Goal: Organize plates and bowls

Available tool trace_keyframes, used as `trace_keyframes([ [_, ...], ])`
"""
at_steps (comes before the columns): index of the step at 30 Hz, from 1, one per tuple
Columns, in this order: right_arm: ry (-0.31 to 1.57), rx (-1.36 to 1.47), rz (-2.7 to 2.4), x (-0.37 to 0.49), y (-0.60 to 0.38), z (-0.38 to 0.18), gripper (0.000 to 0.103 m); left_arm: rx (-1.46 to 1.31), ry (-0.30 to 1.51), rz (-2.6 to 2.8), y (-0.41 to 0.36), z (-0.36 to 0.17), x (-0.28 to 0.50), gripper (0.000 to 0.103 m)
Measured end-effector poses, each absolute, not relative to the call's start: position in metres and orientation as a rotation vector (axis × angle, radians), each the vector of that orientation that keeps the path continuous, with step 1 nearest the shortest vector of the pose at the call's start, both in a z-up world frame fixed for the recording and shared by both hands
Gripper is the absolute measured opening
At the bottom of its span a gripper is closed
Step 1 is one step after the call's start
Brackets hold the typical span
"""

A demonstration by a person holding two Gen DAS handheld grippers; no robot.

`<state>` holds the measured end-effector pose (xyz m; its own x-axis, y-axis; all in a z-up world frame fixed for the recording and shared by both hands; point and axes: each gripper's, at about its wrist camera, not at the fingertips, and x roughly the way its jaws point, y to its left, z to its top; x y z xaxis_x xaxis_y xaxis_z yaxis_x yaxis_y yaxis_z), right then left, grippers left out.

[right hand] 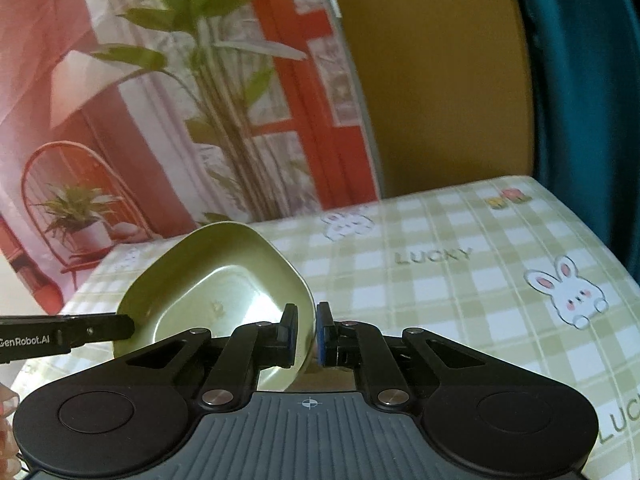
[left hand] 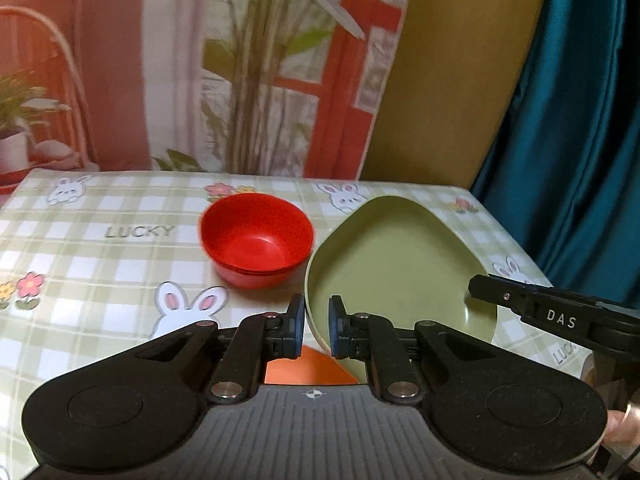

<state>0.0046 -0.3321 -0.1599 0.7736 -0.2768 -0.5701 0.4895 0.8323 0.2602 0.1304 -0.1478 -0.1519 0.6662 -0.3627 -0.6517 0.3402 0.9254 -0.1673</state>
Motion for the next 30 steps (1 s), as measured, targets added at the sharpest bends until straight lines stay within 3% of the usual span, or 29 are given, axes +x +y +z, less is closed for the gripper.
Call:
trace_keyframes([
  [13,0.649,0.329,-0.338,0.042,-0.271,-0.165,0.009,-0.163,0.780,-0.287,-0.080,-0.169,0.098,0.014],
  [30,0.752,0.319,-0.337,0.057,-0.258,-0.190,0.009,-0.192,0.844,-0.250,-0.066,-0.189,0.083,0.014],
])
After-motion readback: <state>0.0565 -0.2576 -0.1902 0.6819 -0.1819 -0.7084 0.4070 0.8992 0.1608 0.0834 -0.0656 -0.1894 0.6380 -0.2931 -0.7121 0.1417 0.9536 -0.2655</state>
